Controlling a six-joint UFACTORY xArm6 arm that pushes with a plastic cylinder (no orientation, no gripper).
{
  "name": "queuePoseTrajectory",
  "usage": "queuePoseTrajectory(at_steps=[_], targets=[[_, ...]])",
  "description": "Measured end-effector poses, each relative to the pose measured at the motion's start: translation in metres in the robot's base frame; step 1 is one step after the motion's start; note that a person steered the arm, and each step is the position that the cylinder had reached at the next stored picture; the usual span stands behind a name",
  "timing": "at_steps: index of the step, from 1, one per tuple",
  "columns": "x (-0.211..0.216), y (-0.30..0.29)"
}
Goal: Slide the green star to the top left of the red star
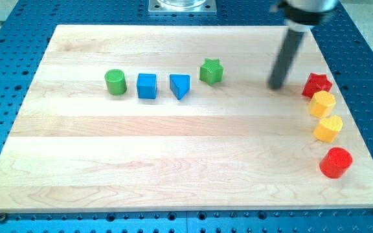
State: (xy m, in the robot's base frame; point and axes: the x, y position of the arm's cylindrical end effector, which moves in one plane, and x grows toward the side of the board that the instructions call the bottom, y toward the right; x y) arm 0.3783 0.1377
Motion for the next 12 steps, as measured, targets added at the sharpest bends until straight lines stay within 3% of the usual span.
queuePoseTrajectory(at_steps=[1,2,3,4,5,6,7,8,10,11,12], targets=[[0.065,-0.085],[0.035,-0.124],[-0.024,-0.123],[-0.042,-0.109],[-0.041,-0.073],[-0.018,-0.133],[-0.01,-0.08],[-0.016,0.018],[-0.043,0.006],[-0.044,0.065],[-0.045,0.076]])
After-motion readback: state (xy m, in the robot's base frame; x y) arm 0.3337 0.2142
